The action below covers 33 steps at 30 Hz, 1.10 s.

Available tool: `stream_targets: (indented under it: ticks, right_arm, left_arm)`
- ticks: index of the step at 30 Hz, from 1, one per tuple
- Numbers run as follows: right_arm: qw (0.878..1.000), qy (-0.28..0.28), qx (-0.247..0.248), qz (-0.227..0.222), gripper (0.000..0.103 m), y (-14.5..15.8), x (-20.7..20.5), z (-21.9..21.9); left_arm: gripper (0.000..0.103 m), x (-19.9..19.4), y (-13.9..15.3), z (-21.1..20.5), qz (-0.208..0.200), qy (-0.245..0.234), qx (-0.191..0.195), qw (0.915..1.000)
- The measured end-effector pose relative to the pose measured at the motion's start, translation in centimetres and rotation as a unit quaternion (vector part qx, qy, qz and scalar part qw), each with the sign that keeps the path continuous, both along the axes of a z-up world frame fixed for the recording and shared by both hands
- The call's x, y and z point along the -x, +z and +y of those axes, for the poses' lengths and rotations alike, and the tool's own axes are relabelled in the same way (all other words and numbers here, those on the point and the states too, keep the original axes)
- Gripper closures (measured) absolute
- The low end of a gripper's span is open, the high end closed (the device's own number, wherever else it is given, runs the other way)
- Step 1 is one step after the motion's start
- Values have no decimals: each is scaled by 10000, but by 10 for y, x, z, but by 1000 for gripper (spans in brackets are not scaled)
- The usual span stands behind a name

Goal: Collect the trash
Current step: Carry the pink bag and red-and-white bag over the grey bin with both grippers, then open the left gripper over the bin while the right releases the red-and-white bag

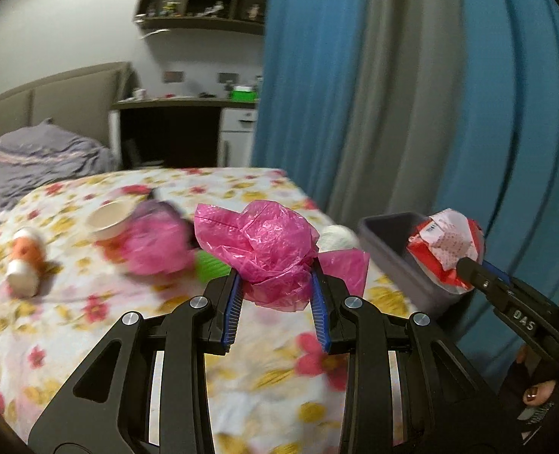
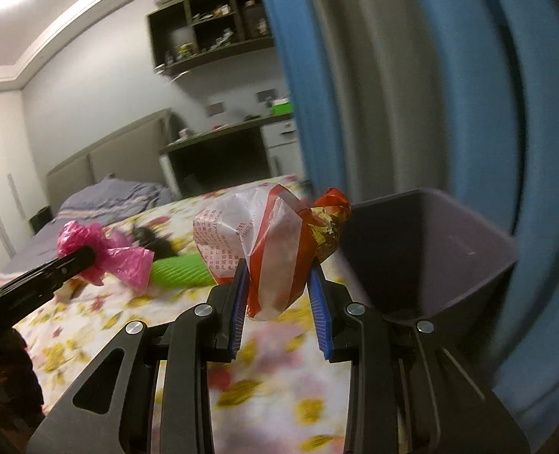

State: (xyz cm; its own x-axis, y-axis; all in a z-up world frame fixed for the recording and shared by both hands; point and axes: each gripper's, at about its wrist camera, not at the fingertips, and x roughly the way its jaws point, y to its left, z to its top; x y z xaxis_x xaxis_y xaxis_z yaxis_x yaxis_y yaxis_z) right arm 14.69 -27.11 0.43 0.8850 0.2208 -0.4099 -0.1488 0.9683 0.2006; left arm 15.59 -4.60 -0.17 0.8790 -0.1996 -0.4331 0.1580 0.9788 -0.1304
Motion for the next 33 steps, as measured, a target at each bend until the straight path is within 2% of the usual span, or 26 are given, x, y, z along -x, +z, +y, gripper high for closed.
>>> stream_targets:
  ticks: [5,11,20,33]
  right_arm:
    - [9972,-734,-35,-102,71,6,-8,-41]
    - [9906,-1358,50,-167,71,5,-19,-69]
    - [9882,-1518,201,-99,71,-4,-33,-80]
    - [9851,-1702,238,68,71,-13,-48,-84]
  left_arm:
    - [72,-30,5,-56,-100,-581,16,9983]
    - [72,-71,-7,-117,53,-1066,122,9942]
    - [72,-111,-33,-165,342,-1408,27,9894]
    - [71,-139,-57,-194,775,-1786,224,9806]
